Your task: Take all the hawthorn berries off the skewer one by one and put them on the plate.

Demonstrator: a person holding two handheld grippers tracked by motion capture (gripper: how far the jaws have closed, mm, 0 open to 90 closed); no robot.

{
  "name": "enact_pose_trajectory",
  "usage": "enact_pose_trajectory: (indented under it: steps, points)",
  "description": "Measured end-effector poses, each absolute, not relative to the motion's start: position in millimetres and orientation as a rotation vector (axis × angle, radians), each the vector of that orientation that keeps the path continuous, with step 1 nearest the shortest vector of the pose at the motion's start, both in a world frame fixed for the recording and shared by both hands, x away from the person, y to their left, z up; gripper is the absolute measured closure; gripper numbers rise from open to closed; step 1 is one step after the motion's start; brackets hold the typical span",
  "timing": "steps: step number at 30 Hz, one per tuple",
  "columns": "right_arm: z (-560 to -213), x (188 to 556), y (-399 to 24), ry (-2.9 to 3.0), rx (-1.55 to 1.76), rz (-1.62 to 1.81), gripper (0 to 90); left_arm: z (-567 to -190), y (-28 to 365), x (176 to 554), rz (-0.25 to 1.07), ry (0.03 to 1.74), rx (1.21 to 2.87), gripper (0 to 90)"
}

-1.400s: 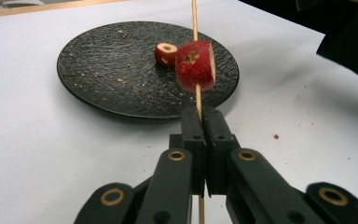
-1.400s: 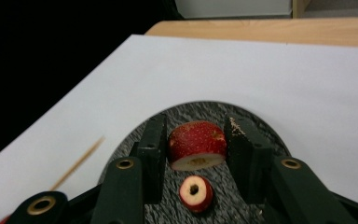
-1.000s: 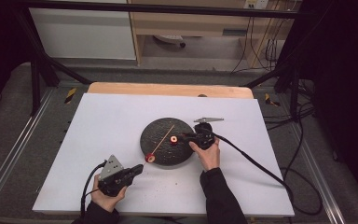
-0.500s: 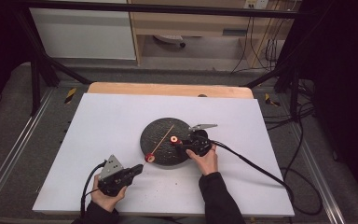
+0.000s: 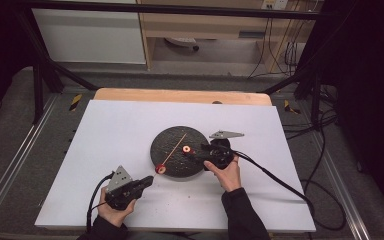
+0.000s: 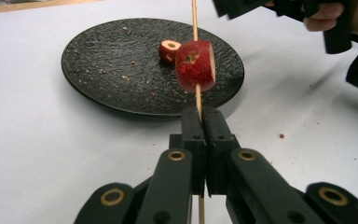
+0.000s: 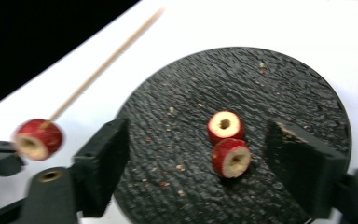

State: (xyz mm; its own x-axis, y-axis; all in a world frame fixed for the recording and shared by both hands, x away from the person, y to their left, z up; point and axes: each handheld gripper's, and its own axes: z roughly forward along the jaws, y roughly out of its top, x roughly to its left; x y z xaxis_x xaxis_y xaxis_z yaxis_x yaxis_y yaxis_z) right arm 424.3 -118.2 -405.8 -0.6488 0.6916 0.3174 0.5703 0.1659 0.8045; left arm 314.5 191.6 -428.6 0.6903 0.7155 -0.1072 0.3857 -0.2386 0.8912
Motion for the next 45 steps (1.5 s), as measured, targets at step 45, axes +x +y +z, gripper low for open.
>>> enact_pose_trajectory:
  steps: [45]
  points:
    - [-426,376,-43,2.263,1.302,1.800,28.0,-430,188,315,0.404,0.862,1.875,88.4]
